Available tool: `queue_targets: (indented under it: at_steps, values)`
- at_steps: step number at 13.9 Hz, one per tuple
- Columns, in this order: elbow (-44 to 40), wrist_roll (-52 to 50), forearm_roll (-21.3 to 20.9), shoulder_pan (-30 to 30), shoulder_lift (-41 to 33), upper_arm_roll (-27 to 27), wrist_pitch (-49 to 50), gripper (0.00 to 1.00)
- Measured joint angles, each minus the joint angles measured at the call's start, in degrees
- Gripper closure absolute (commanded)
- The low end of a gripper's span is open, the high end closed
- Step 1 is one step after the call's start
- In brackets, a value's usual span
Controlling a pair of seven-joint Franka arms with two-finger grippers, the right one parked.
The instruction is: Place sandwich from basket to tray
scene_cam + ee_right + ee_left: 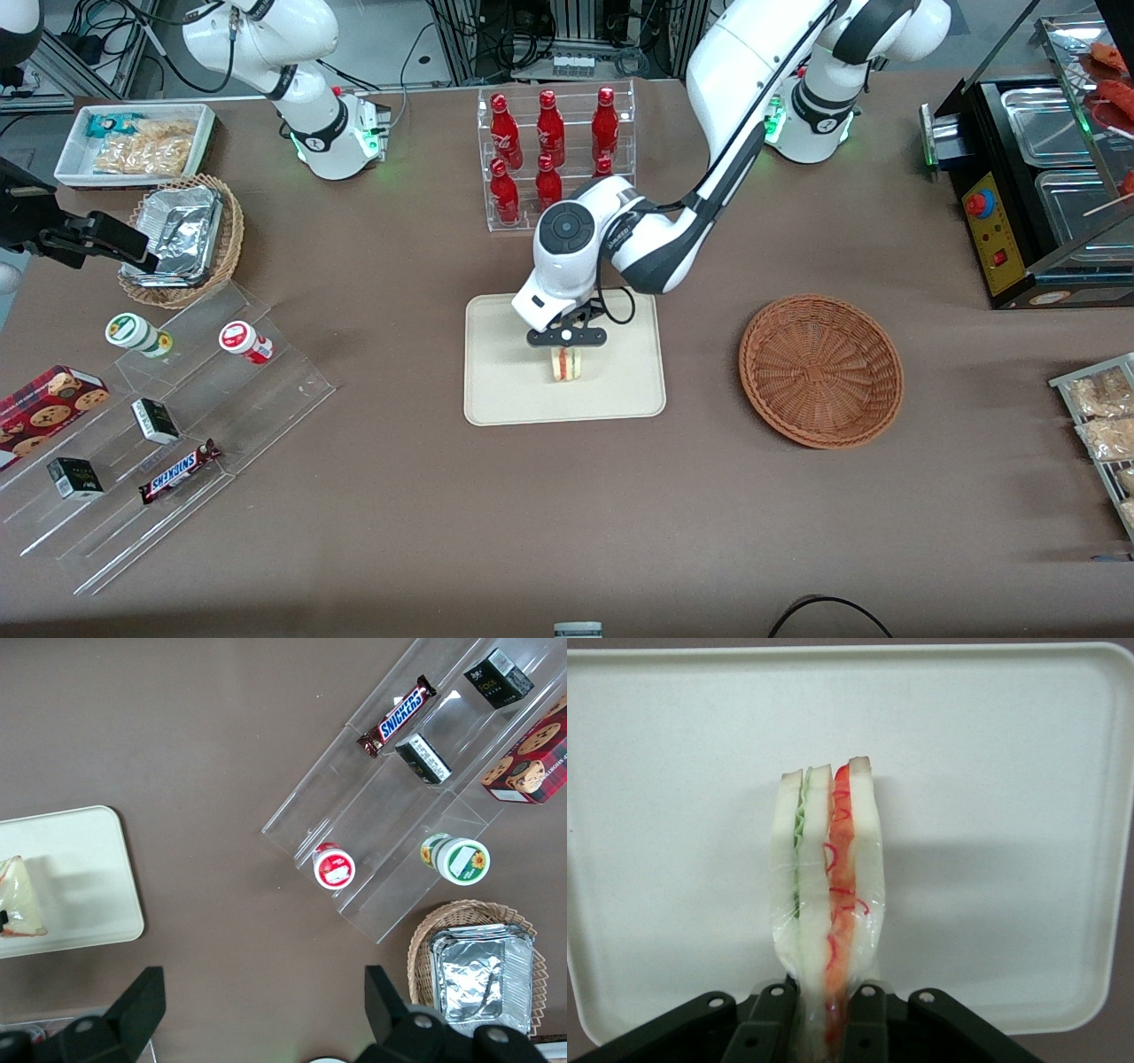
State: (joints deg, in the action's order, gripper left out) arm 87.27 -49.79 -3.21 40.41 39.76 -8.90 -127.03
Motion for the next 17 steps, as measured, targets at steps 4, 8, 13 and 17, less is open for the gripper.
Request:
queue_targets:
  at_steps: [4,8,13,17]
  values:
    - [-0.03,0.23,-0.45,0.22,1.23,-0.03,0.0,0.67]
    - [-0.08,0.23,-0.48,0.7,1.89,-0.03,-1.41,0.01]
    - [-1.74,0.12,-0.49,0.55,-0.09,0.18,0.64,0.0]
    - [-2.05,-0.2,-0.24,-4.14,-11.83,0.97,16.92,0.0]
